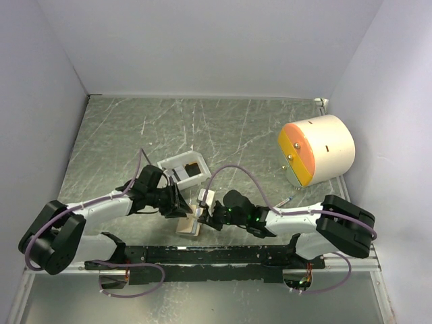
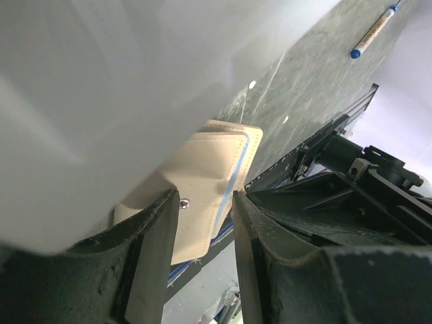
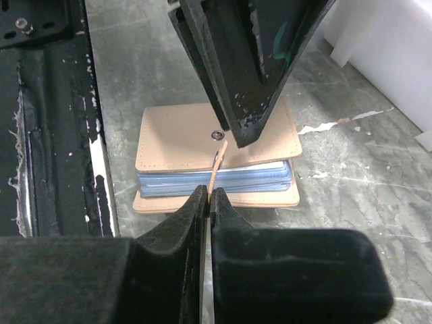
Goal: Put the credit cards into the card holder
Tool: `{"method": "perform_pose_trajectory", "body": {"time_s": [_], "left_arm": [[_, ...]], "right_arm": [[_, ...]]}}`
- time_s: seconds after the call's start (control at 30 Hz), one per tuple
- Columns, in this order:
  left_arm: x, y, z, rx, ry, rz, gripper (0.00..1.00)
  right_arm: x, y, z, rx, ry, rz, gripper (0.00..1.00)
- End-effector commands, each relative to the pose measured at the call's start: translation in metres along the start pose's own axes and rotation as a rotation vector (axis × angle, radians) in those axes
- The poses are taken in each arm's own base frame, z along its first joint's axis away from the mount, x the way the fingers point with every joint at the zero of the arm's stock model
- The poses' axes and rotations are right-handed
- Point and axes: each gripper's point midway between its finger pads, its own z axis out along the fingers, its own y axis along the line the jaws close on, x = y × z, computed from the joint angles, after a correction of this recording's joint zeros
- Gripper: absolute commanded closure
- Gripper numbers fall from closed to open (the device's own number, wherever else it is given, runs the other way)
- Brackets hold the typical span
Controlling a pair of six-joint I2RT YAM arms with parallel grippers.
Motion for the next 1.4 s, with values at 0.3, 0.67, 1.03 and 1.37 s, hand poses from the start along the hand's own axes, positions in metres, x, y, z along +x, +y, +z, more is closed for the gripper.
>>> {"method": "perform_pose_trajectory", "body": {"time_s": [0.3,0.67,1.03,1.37], "left_arm": [[-0.023,0.016,-0.042,-0.275,-0.181,0.040,0.58],[0.000,-0.010,-0.006,-0.055,-0.044,0.139,0.72],[0.002,0.008,0.007,-0.147,-0.053,0.092,0.77],[-0.014,0.005,-0.026,-0.277,-0.163,0.096,0.67]], "right_arm": [[0.008,-0.001,0.005,-0.028,0.055,-0.077,1.00],[0.008,0.005,0.011,-0.136,0.117,-0.196,0.94],[0.007,-0.005,0.014,-0.027,0.165,0.013,0.72],[-0.030,-0.012,-0.005,0.207,0.015,0.647,0.54]]}}
